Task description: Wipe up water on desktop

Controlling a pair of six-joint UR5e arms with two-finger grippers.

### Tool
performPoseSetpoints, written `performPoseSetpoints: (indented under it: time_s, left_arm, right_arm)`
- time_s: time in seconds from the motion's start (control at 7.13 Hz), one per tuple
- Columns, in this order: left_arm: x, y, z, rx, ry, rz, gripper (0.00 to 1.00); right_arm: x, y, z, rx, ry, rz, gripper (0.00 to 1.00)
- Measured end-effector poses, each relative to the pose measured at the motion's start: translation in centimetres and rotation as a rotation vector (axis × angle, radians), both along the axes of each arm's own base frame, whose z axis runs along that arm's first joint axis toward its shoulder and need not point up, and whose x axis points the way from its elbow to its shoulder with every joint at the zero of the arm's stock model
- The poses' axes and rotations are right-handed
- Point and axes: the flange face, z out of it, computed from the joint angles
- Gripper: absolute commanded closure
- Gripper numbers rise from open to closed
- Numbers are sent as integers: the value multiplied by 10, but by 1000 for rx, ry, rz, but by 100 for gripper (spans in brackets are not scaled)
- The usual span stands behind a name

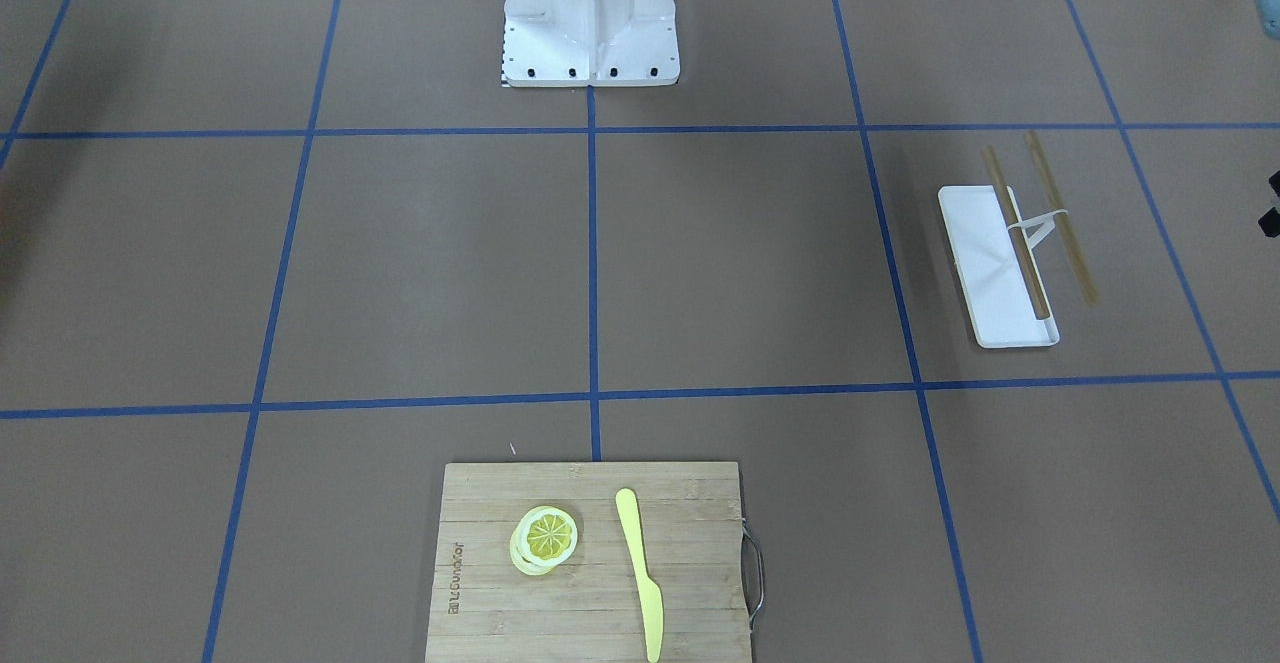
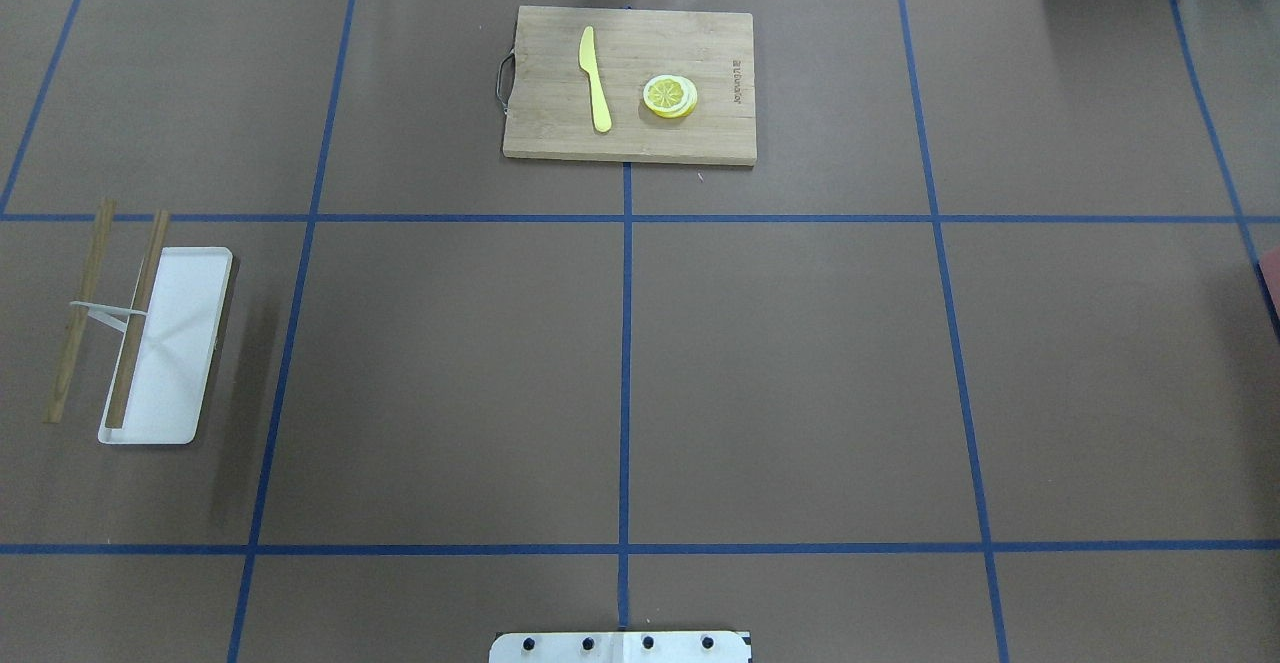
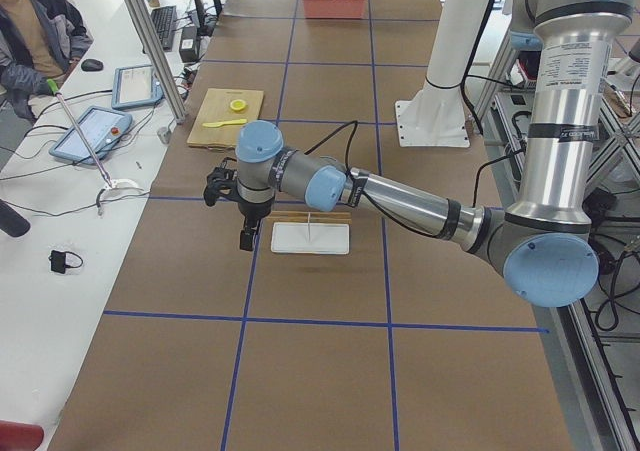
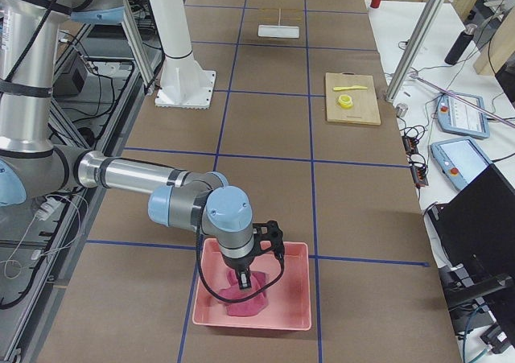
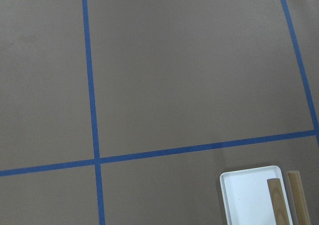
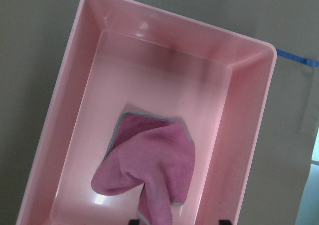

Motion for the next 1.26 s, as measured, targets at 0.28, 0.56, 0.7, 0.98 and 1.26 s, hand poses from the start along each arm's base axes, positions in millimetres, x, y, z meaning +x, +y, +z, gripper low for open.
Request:
performPoseSetpoints:
  time_s: [0.28,0.56,0.7,0.98,1.26]
  left_arm:
    - [-2,15,28,-24,-5,46,3]
    - [-5,29,61,-27,-18,111,3]
    - [-9,30,76,-39,-25,122,3]
    - [-18,33,98,-83,-27,113,2]
    - [-21,37,108,-156,-25,104,2]
  right_arm:
    - [-8,-43,13,-20,-20,-30,0]
    - [-22,-72,6,-47,-69,-23,0]
    - [-29,-79,2,-61,-74,-13,0]
    - [-38,-84,-3,-63,-71,-17,0]
    - [-39,-86,-7,-53,-71,-20,0]
